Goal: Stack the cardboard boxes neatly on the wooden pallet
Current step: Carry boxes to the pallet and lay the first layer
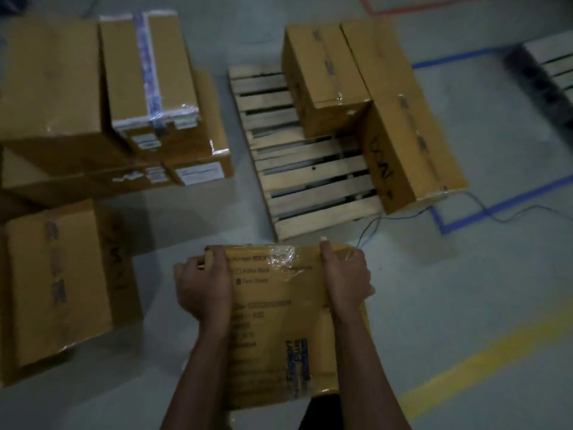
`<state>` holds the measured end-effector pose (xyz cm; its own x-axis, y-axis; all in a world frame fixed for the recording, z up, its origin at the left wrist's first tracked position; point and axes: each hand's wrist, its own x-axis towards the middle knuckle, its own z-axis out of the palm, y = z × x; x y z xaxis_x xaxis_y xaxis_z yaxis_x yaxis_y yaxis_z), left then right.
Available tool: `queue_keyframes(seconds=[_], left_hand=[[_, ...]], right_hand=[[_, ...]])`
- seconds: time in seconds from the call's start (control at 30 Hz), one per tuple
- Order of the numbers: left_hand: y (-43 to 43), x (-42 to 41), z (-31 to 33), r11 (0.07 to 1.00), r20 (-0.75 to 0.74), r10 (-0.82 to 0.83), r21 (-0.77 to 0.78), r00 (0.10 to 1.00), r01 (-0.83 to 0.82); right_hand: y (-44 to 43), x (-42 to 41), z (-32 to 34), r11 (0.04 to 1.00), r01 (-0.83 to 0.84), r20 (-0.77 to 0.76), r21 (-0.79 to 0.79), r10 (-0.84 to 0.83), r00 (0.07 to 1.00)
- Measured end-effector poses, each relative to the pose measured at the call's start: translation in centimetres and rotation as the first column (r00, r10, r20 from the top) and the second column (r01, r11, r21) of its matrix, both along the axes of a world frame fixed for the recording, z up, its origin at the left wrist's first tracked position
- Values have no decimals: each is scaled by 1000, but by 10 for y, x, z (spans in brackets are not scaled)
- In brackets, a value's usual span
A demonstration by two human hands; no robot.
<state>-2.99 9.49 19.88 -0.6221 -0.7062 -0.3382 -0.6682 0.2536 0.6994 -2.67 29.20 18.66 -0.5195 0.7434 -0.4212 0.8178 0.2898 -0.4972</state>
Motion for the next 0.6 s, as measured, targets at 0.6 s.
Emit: queue_keyframes(seconds=[0.6], left_hand=[[321, -134, -158, 894, 26, 259, 372, 966, -250]], right_hand=[[359, -177, -125, 951, -12, -431, -309, -128, 893]])
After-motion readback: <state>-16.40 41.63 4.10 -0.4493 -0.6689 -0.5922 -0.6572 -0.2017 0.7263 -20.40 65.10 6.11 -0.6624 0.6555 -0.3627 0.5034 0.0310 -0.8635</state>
